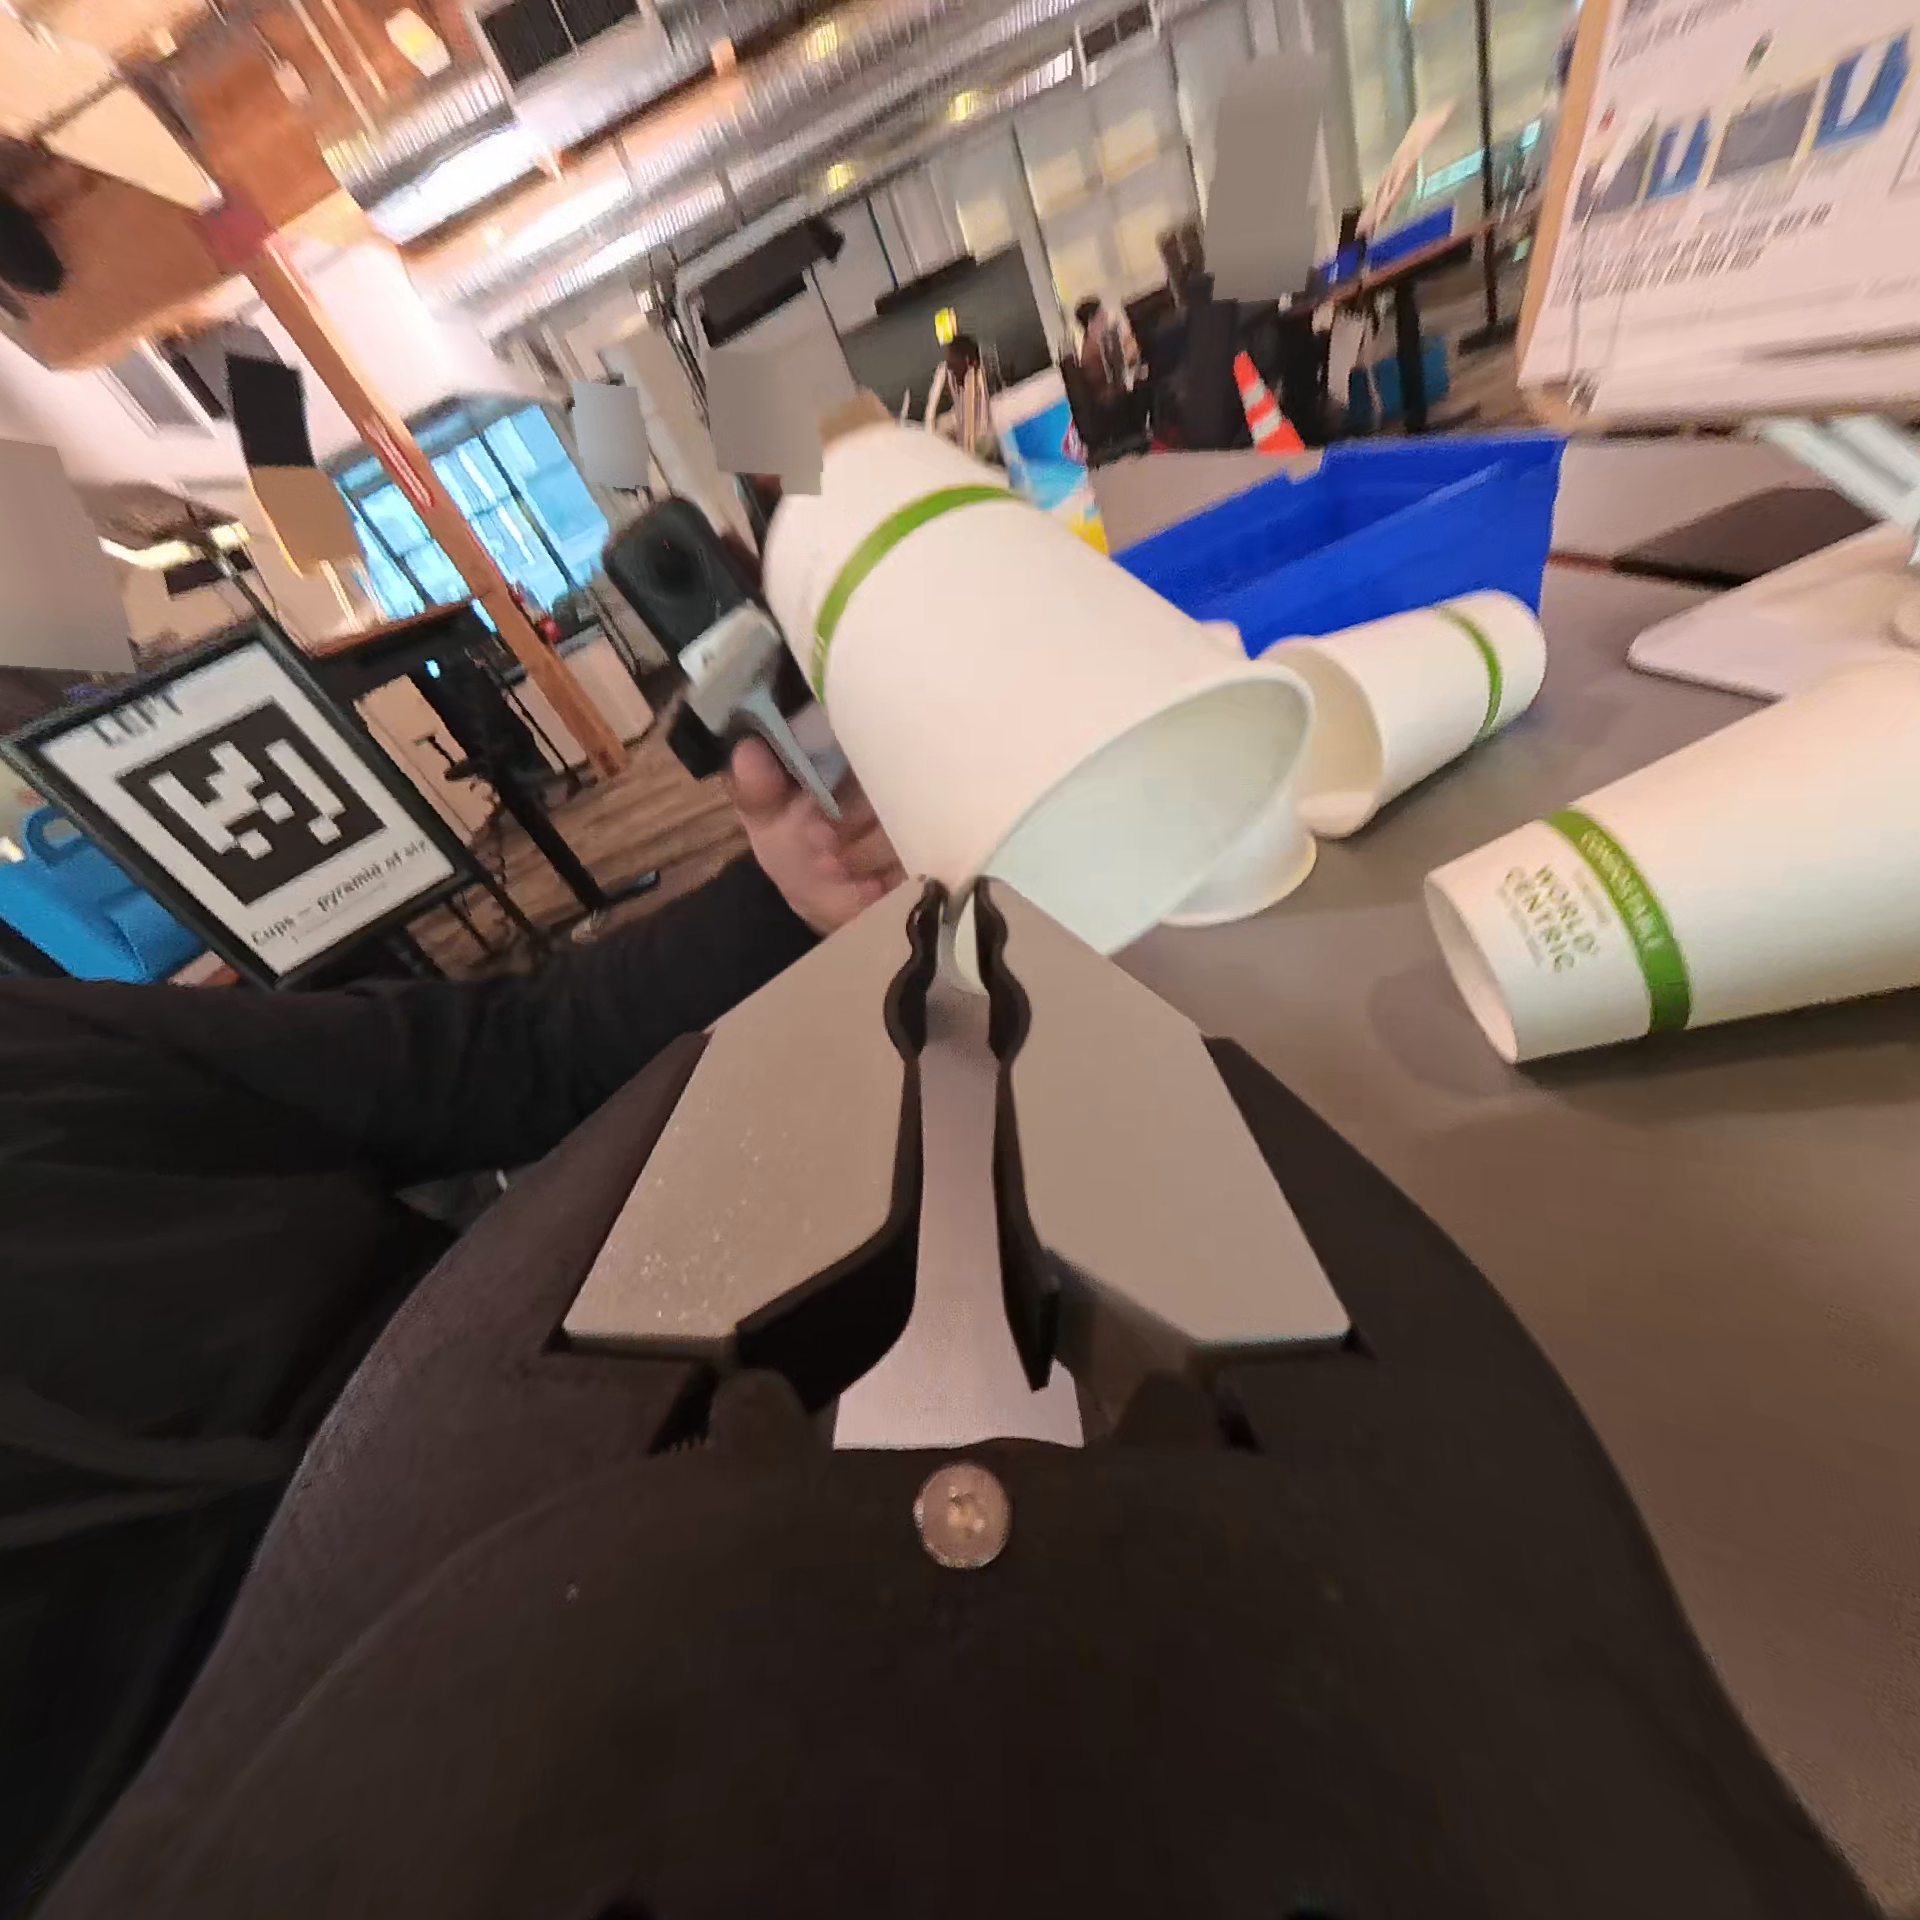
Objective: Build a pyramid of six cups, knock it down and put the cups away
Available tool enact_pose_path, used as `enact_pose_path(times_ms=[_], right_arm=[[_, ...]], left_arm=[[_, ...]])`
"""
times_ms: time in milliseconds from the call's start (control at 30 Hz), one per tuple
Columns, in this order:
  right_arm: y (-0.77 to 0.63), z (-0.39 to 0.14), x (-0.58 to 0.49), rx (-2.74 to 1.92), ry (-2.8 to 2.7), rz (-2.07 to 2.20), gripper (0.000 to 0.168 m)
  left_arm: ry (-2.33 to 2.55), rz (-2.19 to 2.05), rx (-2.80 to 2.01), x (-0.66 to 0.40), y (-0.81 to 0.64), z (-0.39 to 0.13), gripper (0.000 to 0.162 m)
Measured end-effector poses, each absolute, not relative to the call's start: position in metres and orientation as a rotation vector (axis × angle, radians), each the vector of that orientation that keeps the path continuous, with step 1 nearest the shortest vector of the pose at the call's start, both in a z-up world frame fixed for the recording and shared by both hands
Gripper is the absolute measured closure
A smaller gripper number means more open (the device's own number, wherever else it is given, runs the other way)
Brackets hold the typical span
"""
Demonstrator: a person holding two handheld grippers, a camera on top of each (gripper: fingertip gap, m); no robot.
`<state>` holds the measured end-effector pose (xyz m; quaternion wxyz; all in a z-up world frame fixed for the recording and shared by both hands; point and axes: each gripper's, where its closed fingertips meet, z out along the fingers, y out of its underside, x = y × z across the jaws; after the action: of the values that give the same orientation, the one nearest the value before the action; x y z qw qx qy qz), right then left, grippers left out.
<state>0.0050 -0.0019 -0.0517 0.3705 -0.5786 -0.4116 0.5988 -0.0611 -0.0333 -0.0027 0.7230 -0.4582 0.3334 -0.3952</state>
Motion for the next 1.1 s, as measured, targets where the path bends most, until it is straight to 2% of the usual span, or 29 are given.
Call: enact_pose_path(times_ms=[133, 400, 567, 833, 933, 1100], right_arm=[[0.009, -0.030, 0.024, -1.387, -0.947, 1.564, 0.168], [0.022, -0.036, 0.030, -1.415, -0.994, 1.278, 0.168], [0.032, -0.013, 0.057, -1.382, -0.968, 1.085, 0.168], [0.065, 0.056, 0.197, -1.288, -0.594, 0.771, 0.168], [0.076, 0.058, 0.234, -1.308, -0.507, 0.650, 0.168], [0.098, 0.033, 0.242, -1.440, -0.570, 0.394, 0.168]], left_arm=[[0.766, -0.797, -1.188, -0.055, -0.011, -0.029, 0.162], [0.972, -0.560, -1.489, -0.033, 0.010, -0.101, 0.162], [0.952, -0.534, -1.554, -0.039, 0.016, -0.110, 0.161], [0.866, -0.505, -1.618, -0.052, 0.030, -0.114, 0.159], [0.901, -0.461, -1.614, -0.049, 0.030, -0.118, 0.159], [0.948, -0.398, -1.612, -0.046, 0.031, -0.126, 0.159]])
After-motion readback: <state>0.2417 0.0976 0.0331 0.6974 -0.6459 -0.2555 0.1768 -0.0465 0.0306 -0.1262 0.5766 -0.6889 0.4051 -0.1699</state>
